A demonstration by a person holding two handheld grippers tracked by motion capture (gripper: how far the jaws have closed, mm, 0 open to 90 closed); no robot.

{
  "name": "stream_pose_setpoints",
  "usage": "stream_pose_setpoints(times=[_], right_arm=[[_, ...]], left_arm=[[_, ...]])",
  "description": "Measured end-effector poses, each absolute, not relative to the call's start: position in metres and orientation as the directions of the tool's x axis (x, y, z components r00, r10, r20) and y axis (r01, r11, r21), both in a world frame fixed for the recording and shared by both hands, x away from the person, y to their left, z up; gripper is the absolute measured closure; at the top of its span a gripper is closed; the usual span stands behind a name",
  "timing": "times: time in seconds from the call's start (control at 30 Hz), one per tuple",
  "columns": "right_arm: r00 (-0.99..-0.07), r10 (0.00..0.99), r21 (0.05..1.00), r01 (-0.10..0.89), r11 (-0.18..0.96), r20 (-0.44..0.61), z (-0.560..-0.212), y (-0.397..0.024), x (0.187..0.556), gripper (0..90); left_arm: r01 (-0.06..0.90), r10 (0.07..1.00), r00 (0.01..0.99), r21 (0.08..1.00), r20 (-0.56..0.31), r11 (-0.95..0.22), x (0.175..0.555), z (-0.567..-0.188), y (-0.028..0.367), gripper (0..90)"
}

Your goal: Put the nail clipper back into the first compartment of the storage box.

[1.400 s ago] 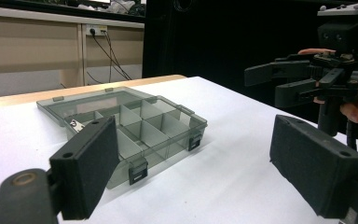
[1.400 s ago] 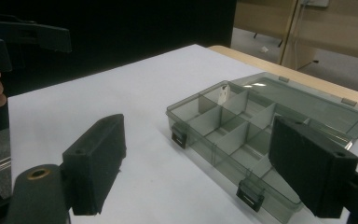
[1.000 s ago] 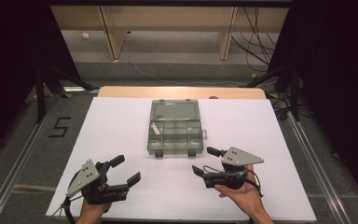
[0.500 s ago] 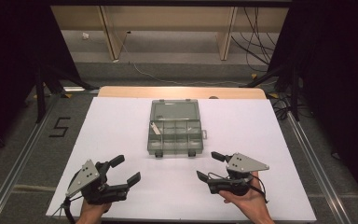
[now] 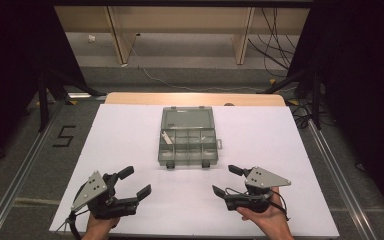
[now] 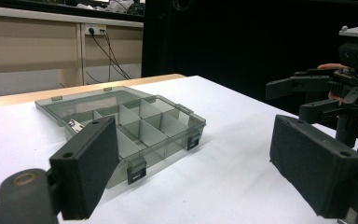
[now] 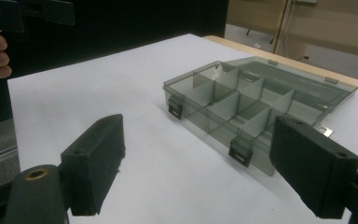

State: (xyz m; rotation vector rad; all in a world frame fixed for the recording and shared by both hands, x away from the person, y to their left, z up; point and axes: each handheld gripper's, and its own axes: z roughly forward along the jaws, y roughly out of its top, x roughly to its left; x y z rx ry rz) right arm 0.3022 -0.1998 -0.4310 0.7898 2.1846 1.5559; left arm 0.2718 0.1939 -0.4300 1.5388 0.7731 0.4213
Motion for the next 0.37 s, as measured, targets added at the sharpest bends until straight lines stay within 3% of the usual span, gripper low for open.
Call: stream_pose_setpoints(times=[0.37], right_arm=[[-0.782, 0.623, 0.941, 0.229, 0.250, 0.025, -0.4299, -0.2015, 0.3034, 17.9]], left_arm=[[0.220, 0.688, 0.704, 0.975, -0.177, 0.026, 0.2720, -0.4300, 0.1939, 15.1]])
